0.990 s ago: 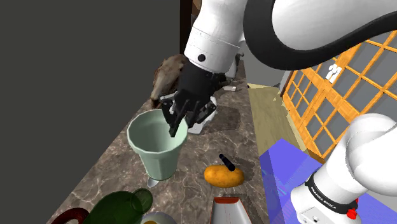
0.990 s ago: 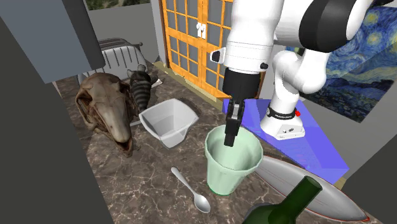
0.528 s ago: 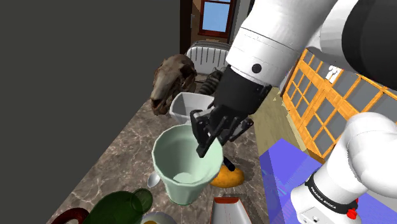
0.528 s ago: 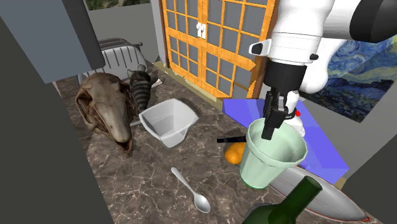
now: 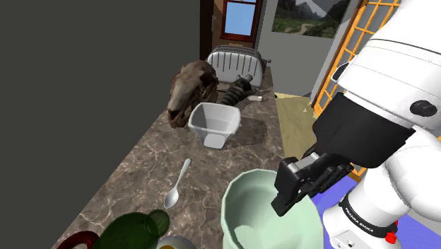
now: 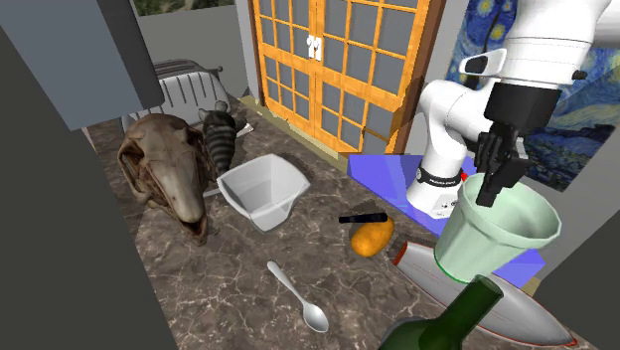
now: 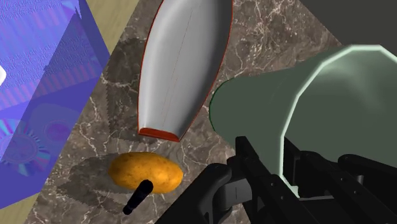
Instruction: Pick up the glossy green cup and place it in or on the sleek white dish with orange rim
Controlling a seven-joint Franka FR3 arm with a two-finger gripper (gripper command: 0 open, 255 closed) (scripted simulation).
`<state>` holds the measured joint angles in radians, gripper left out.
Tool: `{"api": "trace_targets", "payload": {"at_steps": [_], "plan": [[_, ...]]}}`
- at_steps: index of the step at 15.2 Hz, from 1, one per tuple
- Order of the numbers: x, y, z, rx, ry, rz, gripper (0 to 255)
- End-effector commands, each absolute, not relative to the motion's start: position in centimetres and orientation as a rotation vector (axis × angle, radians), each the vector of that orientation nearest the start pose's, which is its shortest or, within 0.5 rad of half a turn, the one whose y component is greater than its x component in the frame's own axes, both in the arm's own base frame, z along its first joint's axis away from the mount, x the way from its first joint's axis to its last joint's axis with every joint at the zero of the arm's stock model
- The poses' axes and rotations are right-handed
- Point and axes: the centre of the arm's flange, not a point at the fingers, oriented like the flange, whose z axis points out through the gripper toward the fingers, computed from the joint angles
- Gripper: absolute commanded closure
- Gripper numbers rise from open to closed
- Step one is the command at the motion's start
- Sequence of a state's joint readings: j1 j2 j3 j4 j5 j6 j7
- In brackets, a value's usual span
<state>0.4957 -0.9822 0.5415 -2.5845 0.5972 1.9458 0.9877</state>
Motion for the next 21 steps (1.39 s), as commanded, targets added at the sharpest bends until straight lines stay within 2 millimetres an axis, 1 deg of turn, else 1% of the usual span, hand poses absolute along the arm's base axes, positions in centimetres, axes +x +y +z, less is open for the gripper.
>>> {"api": "trace_targets", "payload": {"at_steps": [1, 4, 5, 21], "plan": [[8.6, 31.1, 53.0, -2.807, 0.355, -0.09, 255], [4.7, 30.6, 53.5, -2.807, 0.355, -0.09, 255], [4.2, 30.5, 53.6, -2.807, 0.355, -0.09, 255], [4.2, 30.5, 45.1, -2.807, 0.355, -0.09, 255]]}}
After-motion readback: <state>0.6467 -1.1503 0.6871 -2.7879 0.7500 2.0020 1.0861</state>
